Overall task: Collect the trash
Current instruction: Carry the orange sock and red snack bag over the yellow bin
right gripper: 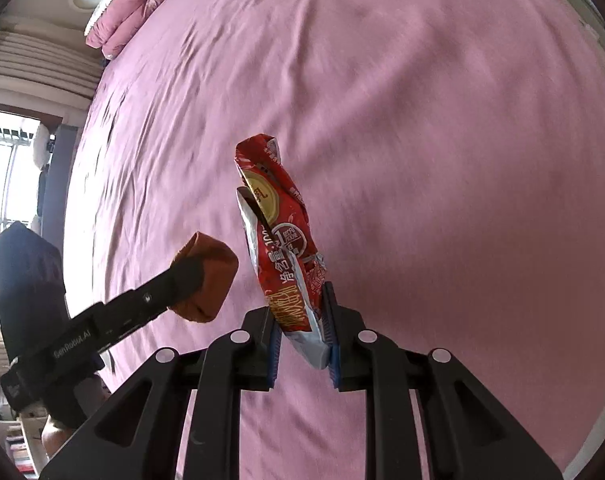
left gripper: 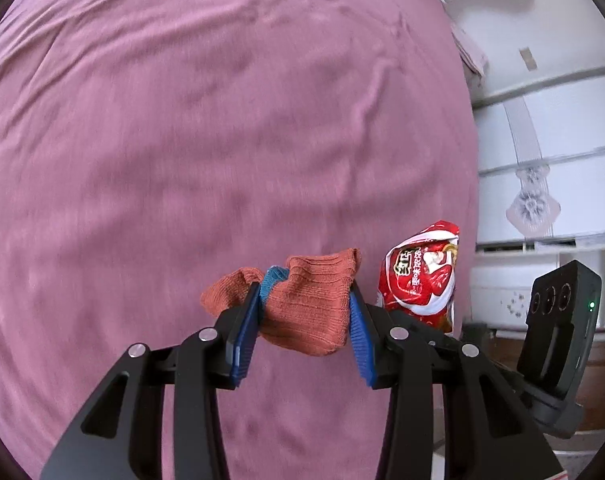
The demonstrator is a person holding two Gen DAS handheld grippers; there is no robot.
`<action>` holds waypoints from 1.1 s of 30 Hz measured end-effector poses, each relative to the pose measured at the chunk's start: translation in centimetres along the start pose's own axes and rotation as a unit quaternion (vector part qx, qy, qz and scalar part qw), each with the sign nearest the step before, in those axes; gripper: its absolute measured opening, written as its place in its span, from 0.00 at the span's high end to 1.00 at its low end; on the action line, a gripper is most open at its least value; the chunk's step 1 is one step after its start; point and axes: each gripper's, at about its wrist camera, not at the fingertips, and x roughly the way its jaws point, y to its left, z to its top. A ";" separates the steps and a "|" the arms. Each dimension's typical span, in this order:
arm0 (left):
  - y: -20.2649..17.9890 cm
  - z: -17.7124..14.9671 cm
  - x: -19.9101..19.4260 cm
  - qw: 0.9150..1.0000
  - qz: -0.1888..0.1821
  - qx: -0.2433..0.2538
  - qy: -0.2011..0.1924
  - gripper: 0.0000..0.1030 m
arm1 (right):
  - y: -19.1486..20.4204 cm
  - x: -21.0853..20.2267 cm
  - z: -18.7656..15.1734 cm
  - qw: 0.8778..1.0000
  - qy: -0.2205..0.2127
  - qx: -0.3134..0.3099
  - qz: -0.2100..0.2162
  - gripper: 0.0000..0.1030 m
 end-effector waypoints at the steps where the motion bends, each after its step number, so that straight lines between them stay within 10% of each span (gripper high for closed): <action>1: -0.3 -1.2 -0.2 1.000 0.000 0.003 0.005 0.59 | -0.4 -0.5 -1.4 1.000 0.002 0.002 -0.002 0.82; 16: -8.4 -21.1 0.5 0.991 0.004 0.094 0.096 0.59 | -9.5 -9.6 -19.5 0.995 -0.026 0.096 -0.020 0.82; 33: -24.1 -36.7 7.9 0.947 0.013 0.256 0.191 0.59 | -25.6 -20.2 -33.4 0.964 -0.103 0.243 -0.026 0.82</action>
